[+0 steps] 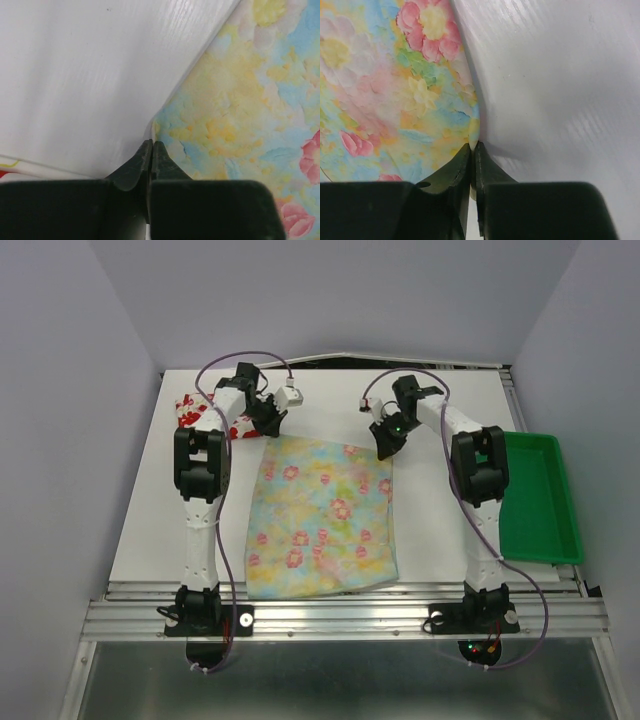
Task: Fold and stack the skirts
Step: Fold the skirt
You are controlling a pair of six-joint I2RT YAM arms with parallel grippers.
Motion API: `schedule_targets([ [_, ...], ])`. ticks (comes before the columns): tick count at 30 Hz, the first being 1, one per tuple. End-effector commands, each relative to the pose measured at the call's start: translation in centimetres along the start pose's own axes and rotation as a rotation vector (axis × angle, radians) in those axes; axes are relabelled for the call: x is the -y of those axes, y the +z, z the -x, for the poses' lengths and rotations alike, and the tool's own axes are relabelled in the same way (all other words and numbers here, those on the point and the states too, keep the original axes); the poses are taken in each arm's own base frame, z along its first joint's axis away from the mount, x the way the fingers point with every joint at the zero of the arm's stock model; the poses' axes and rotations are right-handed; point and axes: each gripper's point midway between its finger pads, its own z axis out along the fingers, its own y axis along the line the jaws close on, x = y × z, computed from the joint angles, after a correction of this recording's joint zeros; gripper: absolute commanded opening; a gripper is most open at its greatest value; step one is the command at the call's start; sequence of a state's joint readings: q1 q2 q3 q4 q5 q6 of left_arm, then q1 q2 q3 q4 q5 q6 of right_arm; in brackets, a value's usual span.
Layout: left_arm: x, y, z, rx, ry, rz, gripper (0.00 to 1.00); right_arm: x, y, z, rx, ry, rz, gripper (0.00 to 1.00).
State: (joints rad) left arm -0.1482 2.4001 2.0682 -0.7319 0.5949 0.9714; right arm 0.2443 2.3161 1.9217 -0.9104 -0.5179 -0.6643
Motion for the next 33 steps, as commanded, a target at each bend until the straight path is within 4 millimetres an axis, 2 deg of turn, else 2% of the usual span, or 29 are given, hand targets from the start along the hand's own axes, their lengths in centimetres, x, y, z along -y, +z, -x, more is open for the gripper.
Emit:
schedule_targets([
  [1,-1.4,-1.7,2.4,0.052,0.008,0.049,0.0,0.8,0.1,-0.9,-0.029,0.033,0.009,0.05],
  [2,-1.8,-1.8,2.8,0.057,0.003,0.069,0.0,1.2,0.0,-0.6,-0.027,0.035,-0.004,0.01],
  [3,-2.9,-2.5,3.6,0.07,-0.002,0.116,0.0,2.3,-0.8,0.4,-0.002,0.034,-0.046,0.01],
  [5,-4.0,-3.3,4.6,0.084,-0.001,0.165,0.0,3.5,-1.8,1.5,0.03,0.037,-0.082,0.01],
  [10,-7.2,-7.4,8.5,0.162,0.027,0.318,0.0,6.9,-6.5,6.0,0.152,0.016,-0.239,0.01],
  [12,-7.8,-9.2,9.9,0.192,0.053,0.365,0.0,7.2,-8.4,7.3,0.185,-0.007,-0.291,0.01],
  [14,-7.7,-10.3,10.7,0.209,0.066,0.384,0.0,7.3,-9.6,8.3,0.219,-0.026,-0.323,0.01],
  [15,-7.4,-11.5,11.3,0.224,0.074,0.4,0.0,6.8,-10.9,9.1,0.241,-0.041,-0.336,0.01],
  [17,-6.6,-12.5,11.7,0.238,0.088,0.396,0.0,5.9,-11.6,9.1,0.25,-0.048,-0.326,0.01],
  [19,-4.9,-13.9,11.7,0.237,0.1,0.386,0.0,4.7,-12.6,9.3,0.265,-0.067,-0.309,0.01],
  [20,-3.6,-15.7,12.4,0.248,0.139,0.39,0.0,3.5,-13.4,9.1,0.27,-0.077,-0.294,0.01],
  [21,-2.4,-14.9,10.9,0.221,0.126,0.353,0.0,2.8,-13.8,8.9,0.269,-0.095,-0.286,0.01],
  [23,-0.5,-15.1,9.8,0.2,0.14,0.322,0.0,0.8,-15.3,8.9,0.279,-0.132,-0.281,0.01],
  [24,0.8,-16.4,9.9,0.2,0.175,0.325,0.0,0.0,-14.0,7.0,0.242,-0.12,-0.242,0.01],
  [25,2.4,-15.2,7.7,0.164,0.152,0.28,0.0,-0.5,-13.9,6.3,0.23,-0.138,-0.232,0.01],
  [26,3.3,-15.0,6.9,0.153,0.154,0.262,0.0,-1.4,-13.3,5.6,0.215,-0.145,-0.216,0.01],
  [27,5.2,-14.6,5.2,0.125,0.15,0.23,0.0,-3.0,-12.2,4.0,0.19,-0.152,-0.181,0.01],
  [29,6.9,-14.0,3.4,0.091,0.145,0.195,0.0,-4.8,-10.8,2.5,0.158,-0.154,-0.146,0.01],
  [30,8.5,-13.3,1.5,0.062,0.126,0.164,0.0,-6.7,-9.1,0.7,0.113,-0.147,-0.108,0.01],
  [32,9.9,-12.3,-0.5,0.028,0.114,0.139,0.0,-8.1,-7.6,-0.3,0.098,-0.152,-0.093,0.01],
  [33,11.1,-11.4,-2.3,0.003,0.1,0.121,0.0,-9.5,-6.1,-1.5,0.077,-0.147,-0.073,0.01],
])
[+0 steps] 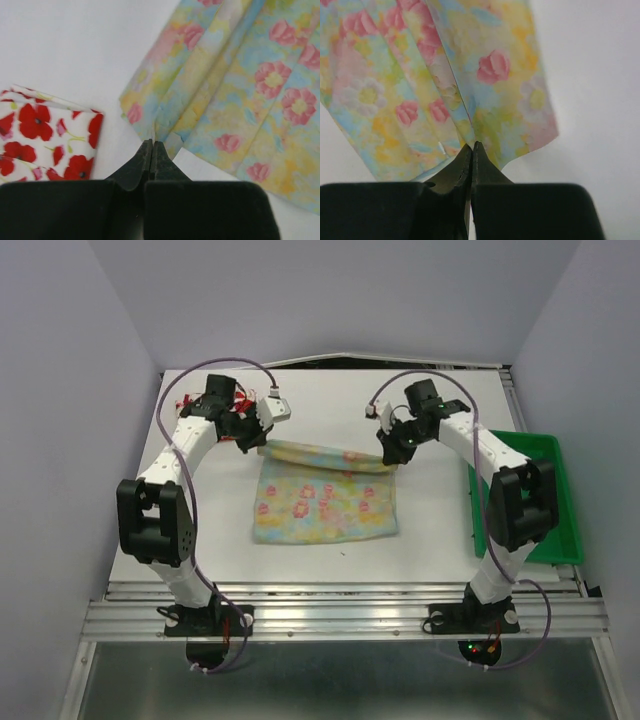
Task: Fold and stack the skirts
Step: Fold the skirt
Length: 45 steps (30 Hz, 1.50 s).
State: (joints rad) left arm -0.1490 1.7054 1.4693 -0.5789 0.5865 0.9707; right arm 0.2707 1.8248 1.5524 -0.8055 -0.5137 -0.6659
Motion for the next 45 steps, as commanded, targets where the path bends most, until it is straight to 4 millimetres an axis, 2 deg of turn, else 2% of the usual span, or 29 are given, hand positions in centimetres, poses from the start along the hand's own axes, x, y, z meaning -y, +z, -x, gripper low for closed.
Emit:
schedule_targets([
  [1,4.1,1.2,-6.6,-0.133,-0.024,-0.064,0.0,-3.6,2.7,-3.0,-0.073,-0.019,0.035,0.01],
  [2,4.3,1.5,-7.3,-0.142,-0.016,-0.049,0.0,-4.3,3.9,-4.5,-0.092,-0.016,0.042,0.01],
  [3,4.9,1.6,-8.0,-0.152,-0.013,-0.048,0.0,-4.8,4.4,-5.1,-0.107,-0.013,0.038,0.01],
  [4,6.8,2.3,-9.8,-0.184,-0.03,-0.083,0.0,-5.4,5.1,-6.1,-0.121,0.006,0.045,0.01],
  [6,7.2,2.8,-10.9,-0.204,-0.021,-0.064,0.0,-5.7,5.5,-6.9,-0.13,0.03,0.056,0.01],
  [7,8.1,3.0,-12.0,-0.221,-0.032,-0.076,0.0,-6.1,5.9,-7.1,-0.138,0.041,0.062,0.01],
  [10,7.9,3.7,-12.7,-0.232,-0.051,-0.054,0.0,-5.8,6.4,-7.6,-0.155,0.055,0.048,0.01],
  [15,6.7,3.8,-11.0,-0.195,-0.088,-0.037,0.0,-4.1,5.7,-5.6,-0.132,0.042,-0.018,0.01],
  [16,5.9,3.5,-9.9,-0.172,-0.084,-0.023,0.0,-3.5,5.1,-4.4,-0.113,0.031,-0.041,0.01],
  [20,4.6,1.9,-7.7,-0.149,-0.063,0.003,0.0,-2.3,3.0,-1.5,-0.077,-0.001,-0.097,0.01],
  [23,4.7,0.1,-6.1,-0.124,-0.043,0.014,0.0,-2.9,0.9,-0.2,-0.06,-0.015,-0.098,0.01],
  [24,5.2,-0.9,-5.5,-0.113,-0.038,0.014,0.0,-3.4,0.5,0.0,-0.053,-0.016,-0.083,0.01],
  [26,6.3,-1.7,-5.2,-0.105,-0.036,-0.007,0.0,-4.5,-1.0,0.0,-0.047,-0.022,-0.07,0.01],
  [30,9.5,-3.5,-6.0,-0.122,0.0,-0.071,0.0,-7.3,-1.6,-3.0,-0.087,-0.024,-0.019,0.01],
  [31,11.1,-3.9,-6.8,-0.14,-0.001,-0.098,0.0,-8.0,-1.4,-3.4,-0.09,-0.035,-0.008,0.01],
  [32,11.9,-4.0,-7.3,-0.15,0.008,-0.114,0.0,-8.3,-1.3,-4.0,-0.094,-0.033,-0.003,0.01],
  [33,13.0,-4.0,-7.7,-0.162,0.016,-0.141,0.0,-9.3,-0.8,-5.6,-0.122,-0.027,0.017,0.01],
  [35,15.2,-3.6,-9.5,-0.208,0.03,-0.184,0.0,-10.3,0.3,-6.7,-0.135,-0.031,0.037,0.01],
  [36,15.9,-3.1,-10.1,-0.227,0.04,-0.197,0.0,-11.2,1.3,-8.3,-0.173,-0.025,0.061,0.01],
  [37,17.4,-2.6,-11.6,-0.265,0.03,-0.233,0.0,-11.3,2.0,-8.5,-0.169,-0.027,0.061,0.01],
  [41,19.4,-0.1,-14.4,-0.357,0.014,-0.261,0.0,-11.3,5.1,-10.9,-0.224,-0.005,0.073,0.01],
  [43,19.4,1.1,-15.0,-0.365,-0.011,-0.257,0.0,-11.0,6.0,-11.6,-0.258,0.002,0.081,0.01],
  [45,19.3,1.5,-15.4,-0.378,-0.015,-0.256,0.0,-11.2,6.0,-11.6,-0.267,0.004,0.095,0.01],
])
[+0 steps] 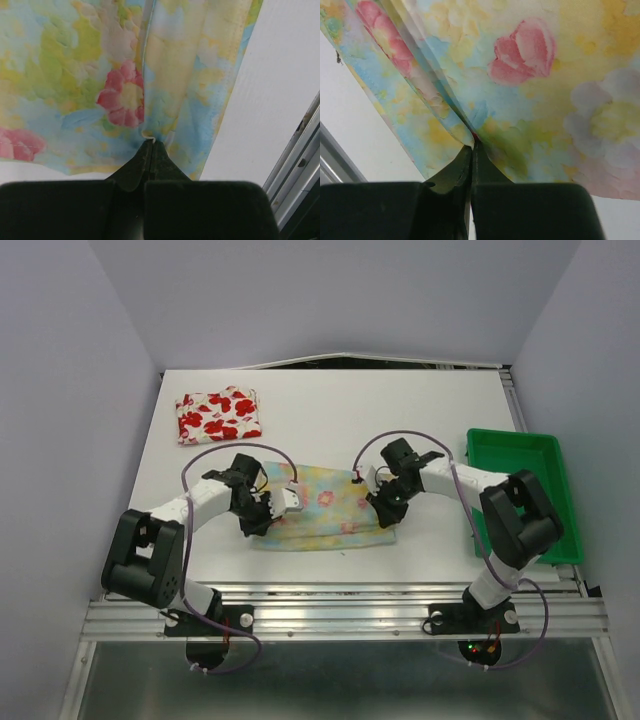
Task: Fold and stack the skirts
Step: Fold the skirt
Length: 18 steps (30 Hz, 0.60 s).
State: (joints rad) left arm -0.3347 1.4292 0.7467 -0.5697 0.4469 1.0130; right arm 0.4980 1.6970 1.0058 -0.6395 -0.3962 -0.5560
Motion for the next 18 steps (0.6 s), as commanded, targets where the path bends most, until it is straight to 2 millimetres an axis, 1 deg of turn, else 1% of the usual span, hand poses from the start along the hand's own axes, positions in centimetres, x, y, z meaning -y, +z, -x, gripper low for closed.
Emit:
schedule_targets([
  [1,-2.1,0.4,-0.7,-0.039,-0.026,0.089,0.01,1.0,-0.4,1.2,0.028,-0.022,-0.037,0.01],
  [2,-2.2,0.2,-0.7,-0.034,-0.021,0.097,0.04,0.3,-1.2,1.8,0.047,-0.039,-0.031,0.02],
  [3,-2.4,-0.3,-0.2,-0.014,-0.013,0.117,0.13,0.1,-1.8,2.2,0.065,-0.047,-0.031,0.03],
  [4,-2.5,-0.7,0.4,0.011,-0.005,0.123,0.2,-0.3,-2.3,2.3,0.072,-0.057,-0.022,0.05],
  [5,-2.5,-1.2,0.8,0.025,0.002,0.132,0.28,-0.6,-2.8,2.5,0.082,-0.065,-0.019,0.07],
  [6,-2.3,-1.7,1.0,0.033,0.004,0.133,0.46,-0.7,-4.0,3.4,0.108,-0.082,-0.029,0.25],
  [7,-2.4,-2.8,2.2,0.071,0.022,0.154,0.51,-1.3,-4.6,3.4,0.107,-0.084,-0.01,0.4],
  [8,-2.3,-3.5,2.6,0.085,0.034,0.157,0.53,-1.7,-5.5,3.9,0.128,-0.098,-0.012,0.59],
  [9,-2.1,-4.2,3.0,0.098,0.048,0.16,0.54,-2.0,-6.1,4.1,0.136,-0.102,-0.006,0.61],
  [10,-1.8,-5.7,3.8,0.122,0.074,0.178,0.56,-2.5,-7.1,4.7,0.156,-0.094,0.001,0.63],
  [12,-1.4,-7.3,4.7,0.156,0.089,0.194,0.57,-2.9,-8.6,6.0,0.2,-0.092,-0.007,0.64],
  [13,-1.7,-8.8,5.9,0.199,0.093,0.239,0.61,-2.9,-10.1,7.5,0.251,-0.085,-0.029,0.64],
  [14,-2.0,-9.6,6.4,0.221,0.081,0.264,0.64,-2.8,-10.7,8.3,0.276,-0.084,-0.042,0.64],
  [15,-2.6,-10.3,7.2,0.254,0.073,0.3,0.7,-2.7,-11.2,9.1,0.3,-0.086,-0.053,0.64],
  [16,-3.2,-10.9,7.6,0.281,0.057,0.328,0.71,-2.1,-11.0,9.6,0.299,-0.074,-0.061,0.64],
  [17,-3.6,-11.1,8.1,0.304,-0.003,0.341,0.72,-1.5,-11.3,10.7,0.321,-0.064,-0.078,0.63],
  [18,-4.5,-11.2,8.8,0.331,-0.014,0.365,0.72,-1.0,-10.8,10.9,0.312,-0.061,-0.085,0.61],
])
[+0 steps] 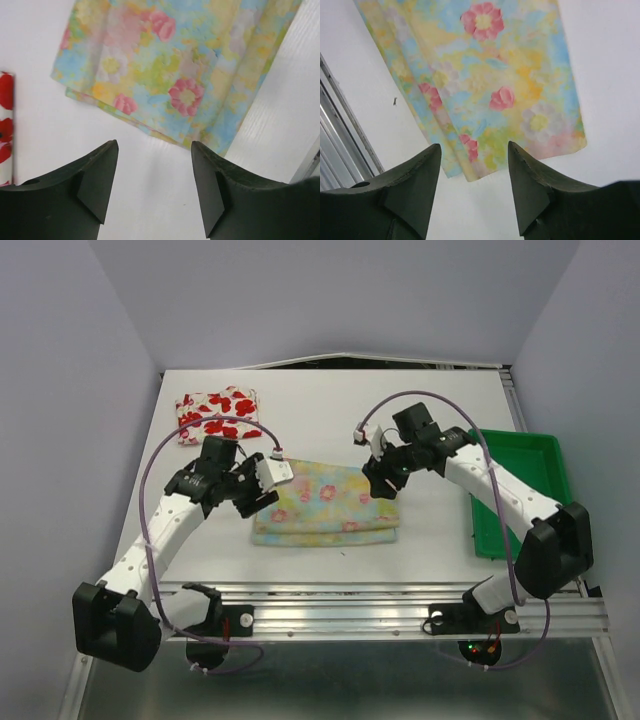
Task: Fold and stack the skirts
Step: Fold the skirt
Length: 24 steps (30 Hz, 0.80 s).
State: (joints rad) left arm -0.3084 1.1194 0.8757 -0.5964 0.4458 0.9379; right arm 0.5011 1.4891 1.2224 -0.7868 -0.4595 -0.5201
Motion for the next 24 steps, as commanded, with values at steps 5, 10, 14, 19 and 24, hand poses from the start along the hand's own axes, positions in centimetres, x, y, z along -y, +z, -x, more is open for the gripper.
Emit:
schedule_targets([
  [5,-4.8,4.0,1.9,0.028,-0.314,0.051,0.59,4.0,5.4,0.7,-0.051,0.152,-0.045,0.46],
  [10,-6.7,7.4,2.1,0.032,-0.467,0.003,0.48,7.0,8.9,-0.7,-0.108,0.212,-0.13,0.4],
  [14,-7.4,8.5,2.0,0.044,-0.509,0.026,0.47,10.7,11.0,-2.3,-0.163,0.181,-0.241,0.37],
  [19,-7.3,7.8,2.6,0.082,-0.465,0.049,0.47,14.2,13.8,-1.3,-0.15,0.138,-0.244,0.37],
  [24,-6.1,7.4,2.7,0.078,-0.426,0.06,0.47,16.9,13.5,5.8,0.012,0.092,-0.266,0.41],
])
